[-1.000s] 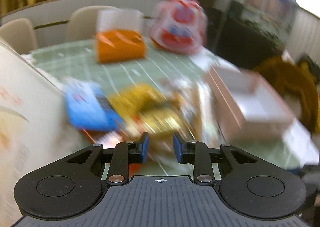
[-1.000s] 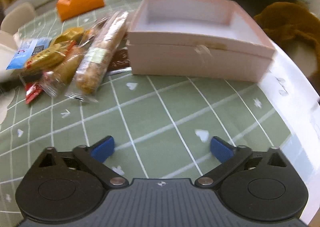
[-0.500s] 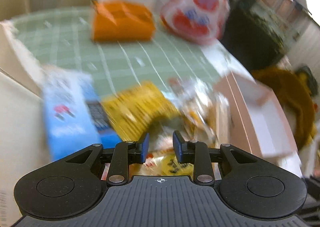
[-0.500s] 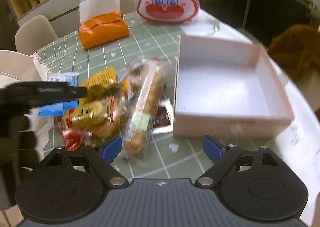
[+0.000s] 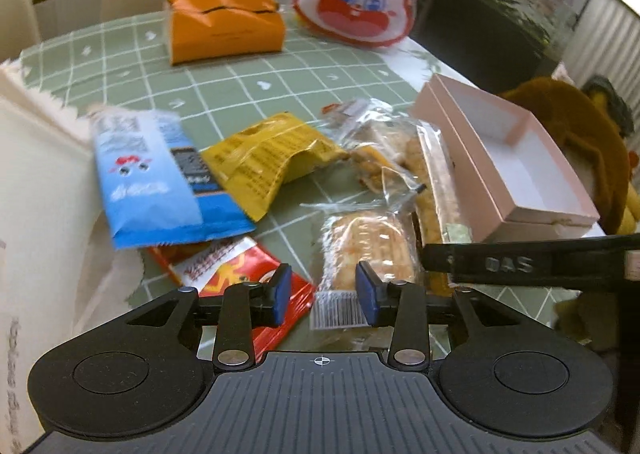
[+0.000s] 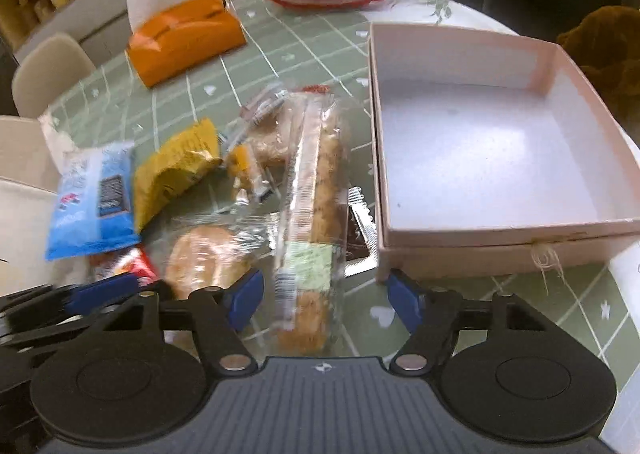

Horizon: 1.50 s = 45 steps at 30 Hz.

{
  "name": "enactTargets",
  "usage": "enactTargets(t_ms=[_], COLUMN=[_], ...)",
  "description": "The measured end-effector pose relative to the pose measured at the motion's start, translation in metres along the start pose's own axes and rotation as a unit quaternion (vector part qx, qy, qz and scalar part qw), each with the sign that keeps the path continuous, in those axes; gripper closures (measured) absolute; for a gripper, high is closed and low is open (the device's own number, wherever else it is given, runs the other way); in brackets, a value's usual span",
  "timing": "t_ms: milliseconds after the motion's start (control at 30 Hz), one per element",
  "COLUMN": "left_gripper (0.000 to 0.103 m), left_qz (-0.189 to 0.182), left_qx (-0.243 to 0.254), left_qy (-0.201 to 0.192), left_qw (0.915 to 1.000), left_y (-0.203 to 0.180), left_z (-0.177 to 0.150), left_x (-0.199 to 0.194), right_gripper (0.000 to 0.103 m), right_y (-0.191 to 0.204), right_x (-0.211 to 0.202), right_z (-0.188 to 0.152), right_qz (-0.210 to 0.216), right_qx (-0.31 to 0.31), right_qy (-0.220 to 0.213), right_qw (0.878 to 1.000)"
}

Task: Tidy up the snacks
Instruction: 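Move the right tool to the long clear-wrapped bread stick and grasp it, then grasp the round wrapped bun with the left tool while the right holds the bread stick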

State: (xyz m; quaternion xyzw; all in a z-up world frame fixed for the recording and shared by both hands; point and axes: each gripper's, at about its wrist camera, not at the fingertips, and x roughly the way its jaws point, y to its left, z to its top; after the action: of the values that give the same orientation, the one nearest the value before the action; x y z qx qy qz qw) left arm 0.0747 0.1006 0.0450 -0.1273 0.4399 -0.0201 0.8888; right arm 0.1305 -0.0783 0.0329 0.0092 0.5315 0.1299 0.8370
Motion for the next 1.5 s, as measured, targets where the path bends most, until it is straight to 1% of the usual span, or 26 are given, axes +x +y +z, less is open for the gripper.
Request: enactTargets(t_ms=[100,167,200,267,333,433,500,567,733,800,867,900,967,1000,1033,1067,1100,1133,1200,1267,1300,1367,1400,1433,1467,1500], left_gripper=[0.065,0.066,0.066,0.066,0.065,0.064,0.063,0.061,0.055,0.055,0.054,0.054,0.047,0.041,0.037,0.029,0.023,0.022,0.024,0.025,0.025,0.027,0.033,0.045,0.048,0.056], left_qz=[-0.014,-0.016,-0.017,-0.023,-0.026,-0.027,-0.017,-0.015,0.009,0.003,-0.023,-0.027,-0.02,-0.017,-0.013,-0.008,-0.002,0.0,-0.018,-0.042,-0.046,-0.047,-0.056,-0.07,-0.079,-0.088], left_qx=[-0.015,-0.02,-0.02,-0.02,-0.016,-0.003,0.02,0.043,0.106,0.103,0.093,0.092,0.108,0.114,0.119,0.118,0.111,0.102,0.088,0.09,0.097,0.11,0.103,0.092,0.084,0.079], left_qy=[-0.006,-0.008,-0.008,-0.006,-0.006,-0.003,0.005,0.008,0.011,0.023,0.039,0.043,0.038,0.036,0.037,0.039,0.041,0.044,0.059,0.078,0.08,0.064,0.057,0.047,0.038,0.031], left_qw=[0.9998,0.9996,0.9996,0.9995,0.9995,0.9996,0.9996,0.9989,0.9942,0.9944,0.9946,0.9945,0.9933,0.9927,0.9921,0.9922,0.9929,0.9938,0.9942,0.992,0.9911,0.9907,0.9914,0.9922,0.9925,0.9925], left_y=[0.006,0.009,0.009,0.007,0.003,-0.008,-0.02,-0.031,-0.054,-0.057,-0.057,-0.057,-0.06,-0.061,-0.061,-0.06,-0.059,-0.057,-0.056,-0.056,-0.057,-0.056,-0.053,-0.046,-0.04,-0.036], left_z=[-0.004,-0.004,-0.003,-0.001,0.001,0.005,0.008,0.009,0.009,0.009,0.009,0.009,0.008,0.007,0.006,0.006,0.006,0.006,0.006,0.001,-0.003,-0.009,-0.011,-0.013,-0.014,-0.016], left_x=[-0.005,-0.006,-0.005,-0.004,-0.003,0.003,0.011,0.017,0.022,0.023,0.025,0.025,0.027,0.027,0.029,0.031,0.032,0.033,0.036,0.04,0.041,0.036,0.033,0.027,0.023,0.019], right_gripper=[0.048,0.065,0.073,0.073,0.073,0.074,0.074,0.074,0.073,0.073,0.073,0.072,0.069,0.067,0.064,0.061,0.056,0.053,0.052,0.051,0.051,0.05,0.05,0.05,0.05,0.05], right_y=[-0.003,-0.003,-0.004,-0.003,-0.001,-0.002,-0.006,-0.013,-0.034,-0.038,-0.041,-0.041,-0.043,-0.044,-0.044,-0.044,-0.044,-0.043,-0.045,-0.048,-0.047,-0.048,-0.048,-0.048,-0.047,-0.047], right_x=[0.016,0.018,0.018,0.014,0.007,-0.005,-0.011,-0.019,-0.033,-0.036,-0.04,-0.04,-0.042,-0.044,-0.045,-0.046,-0.046,-0.046,-0.046,-0.047,-0.046,-0.047,-0.048,-0.049,-0.051,-0.054], right_z=[0.009,0.016,0.02,0.021,0.014,-0.011,-0.03,-0.045,-0.065,-0.071,-0.078,-0.079,-0.082,-0.085,-0.086,-0.086,-0.086,-0.086,-0.089,-0.091,-0.093,-0.094,-0.095,-0.096,-0.097,-0.098], right_qz=[-0.003,-0.005,0.006,0.004,0.007,0.014,0.021,0.021,-0.001,-0.002,-0.006,-0.008,-0.008,-0.009,-0.012,-0.017,-0.023,-0.028,-0.031,-0.03,-0.03,-0.032,-0.033,-0.034,-0.035,-0.036], right_qx=[-0.002,-0.002,-0.005,-0.012,-0.031,-0.054,-0.06,-0.055,-0.022,-0.015,-0.013,-0.01,0.0,0.002,0.003,0.004,0.004,0.004,0.005,0.01,0.012,0.016,0.017,0.018,0.018,0.018], right_qy=[0.018,0.021,0.027,0.031,0.037,0.051,0.059,0.051,0.033,0.03,0.025,0.024,0.022,0.022,0.021,0.021,0.02,0.018,0.017,0.017,0.016,0.014,0.013,0.011,0.007,0.001], right_qw=[1.0,1.0,1.0,0.999,0.999,0.997,0.996,0.997,0.999,0.999,1.0,1.0,1.0,1.0,1.0,1.0,1.0,0.999,0.999,0.999,0.999,0.999,0.999,0.999,0.999,0.999])
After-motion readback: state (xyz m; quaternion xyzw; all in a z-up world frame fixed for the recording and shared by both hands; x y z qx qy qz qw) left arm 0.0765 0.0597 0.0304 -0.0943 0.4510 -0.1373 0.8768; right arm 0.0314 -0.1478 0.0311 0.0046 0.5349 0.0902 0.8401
